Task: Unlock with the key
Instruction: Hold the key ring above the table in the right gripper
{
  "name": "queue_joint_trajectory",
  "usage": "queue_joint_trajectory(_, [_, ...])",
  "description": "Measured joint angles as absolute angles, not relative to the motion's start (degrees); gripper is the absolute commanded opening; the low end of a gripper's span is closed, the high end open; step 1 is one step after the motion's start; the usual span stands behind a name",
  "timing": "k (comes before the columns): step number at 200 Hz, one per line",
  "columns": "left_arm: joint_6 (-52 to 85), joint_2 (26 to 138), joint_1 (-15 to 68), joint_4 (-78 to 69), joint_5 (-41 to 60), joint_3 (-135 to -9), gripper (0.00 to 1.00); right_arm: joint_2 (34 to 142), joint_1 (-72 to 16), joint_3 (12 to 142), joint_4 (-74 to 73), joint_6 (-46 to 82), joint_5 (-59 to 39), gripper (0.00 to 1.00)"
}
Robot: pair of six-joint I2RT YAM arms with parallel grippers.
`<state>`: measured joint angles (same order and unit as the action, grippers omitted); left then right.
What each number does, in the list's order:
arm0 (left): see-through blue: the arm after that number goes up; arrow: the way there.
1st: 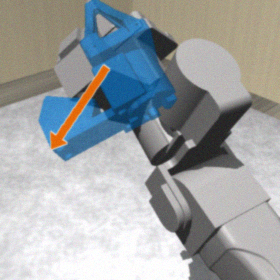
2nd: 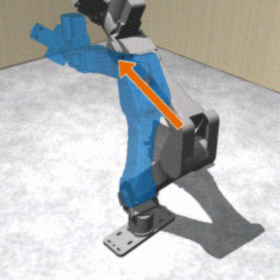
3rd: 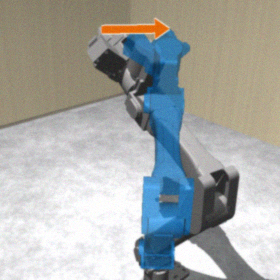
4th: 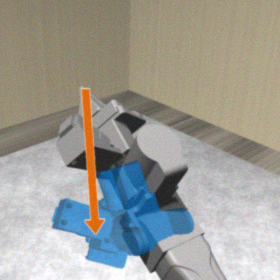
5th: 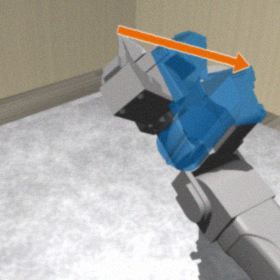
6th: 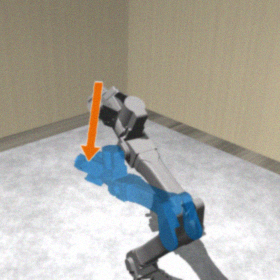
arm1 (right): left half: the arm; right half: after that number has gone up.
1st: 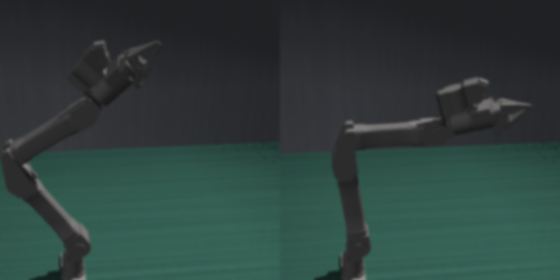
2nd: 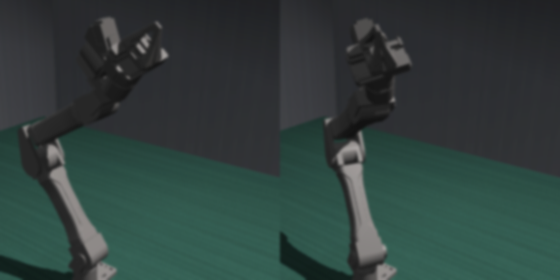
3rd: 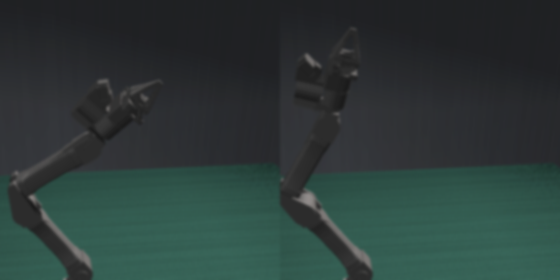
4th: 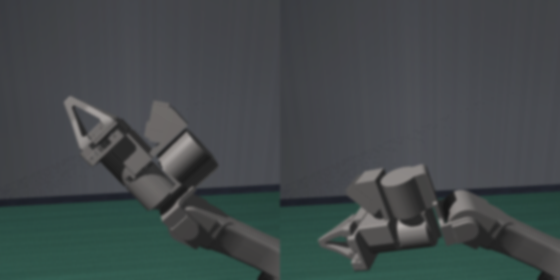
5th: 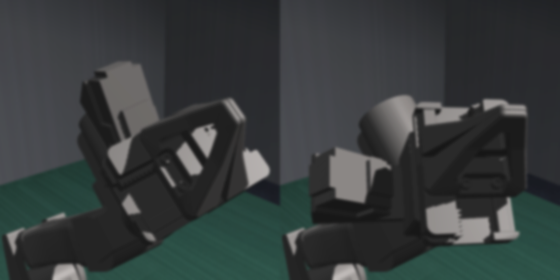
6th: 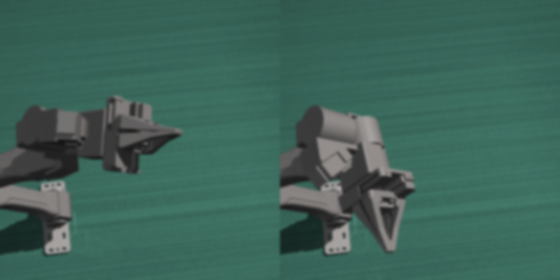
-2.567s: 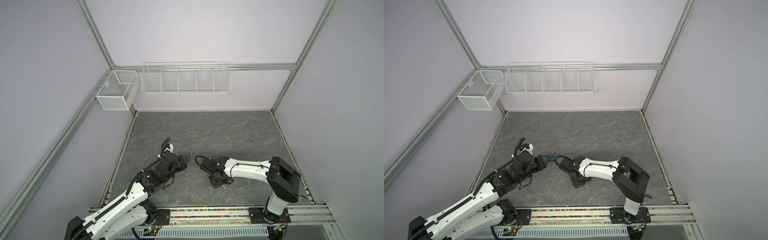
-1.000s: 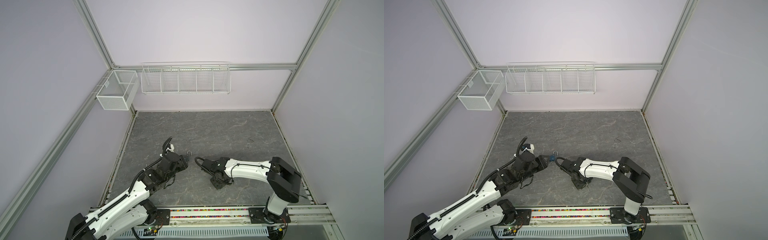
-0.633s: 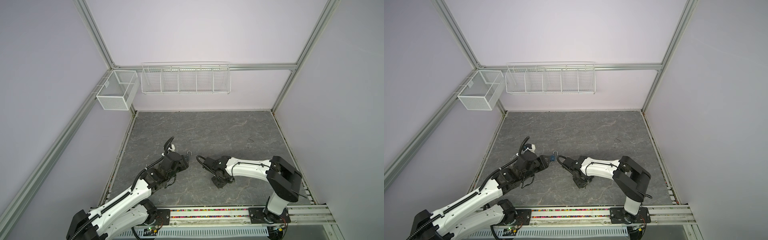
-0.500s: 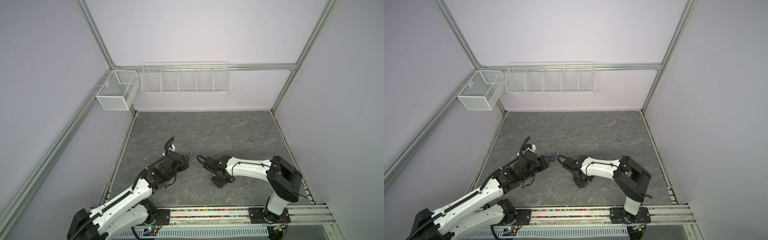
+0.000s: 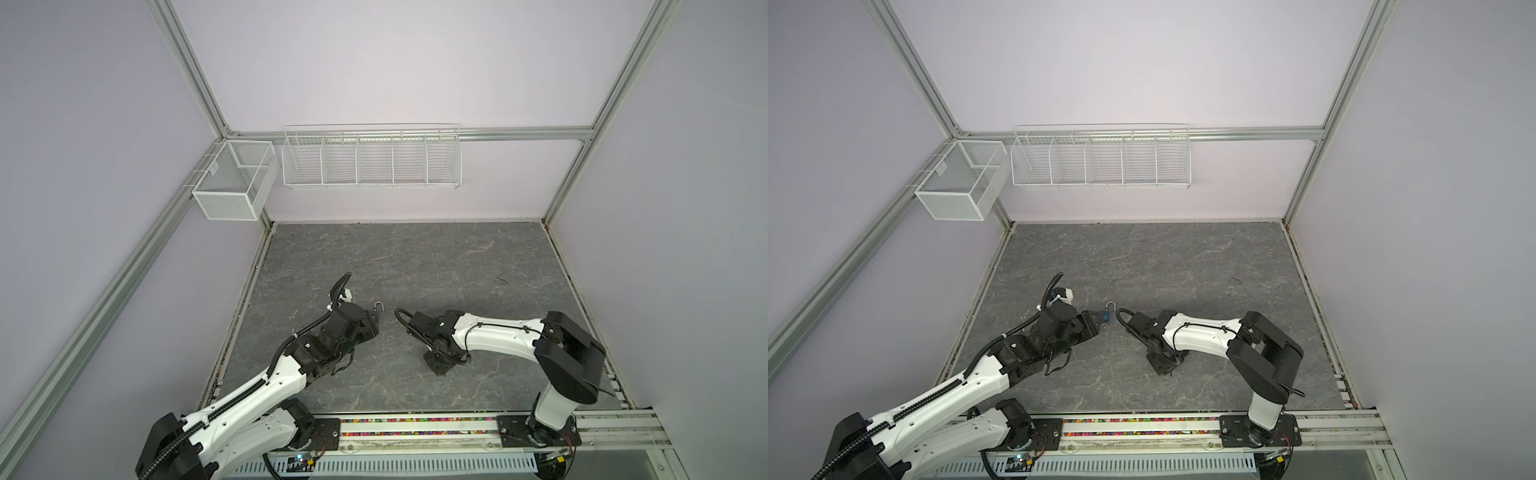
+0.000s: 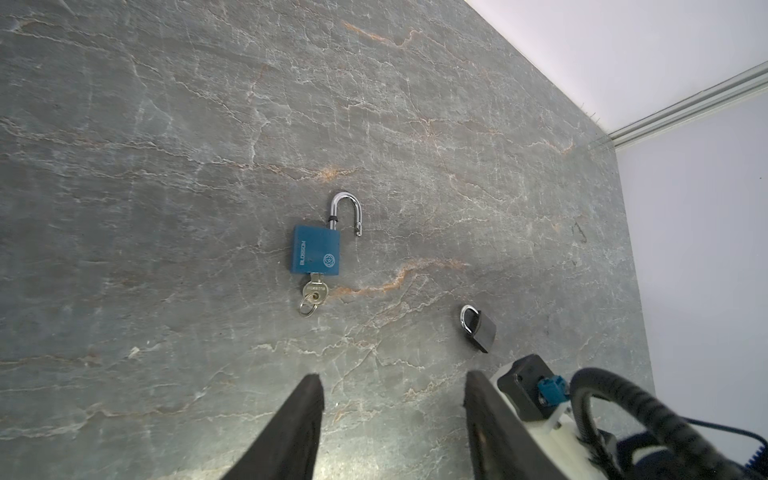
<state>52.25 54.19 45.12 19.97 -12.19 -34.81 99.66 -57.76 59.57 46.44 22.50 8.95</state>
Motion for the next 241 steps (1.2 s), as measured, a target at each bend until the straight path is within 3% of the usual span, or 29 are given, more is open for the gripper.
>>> queue_joint_trajectory(176, [52.25, 53.67, 45.12, 19.94, -12.21, -34.81, 0.56, 101.08, -56.71, 62.11, 45.34, 25.34, 8.32, 0.23])
queue_joint_trajectory(205, [52.23, 53.69, 45.12, 19.94, -12.21, -34.81, 0.56, 101.23, -56.71, 62.08, 45.39, 25.78, 8.32, 0.30])
queue_joint_trajectory(241, [52.25, 53.84, 45.12, 19.66, -12.21, -34.81, 0.56, 101.23, -56.71, 61.91, 45.54, 26.74, 8.93, 0.30])
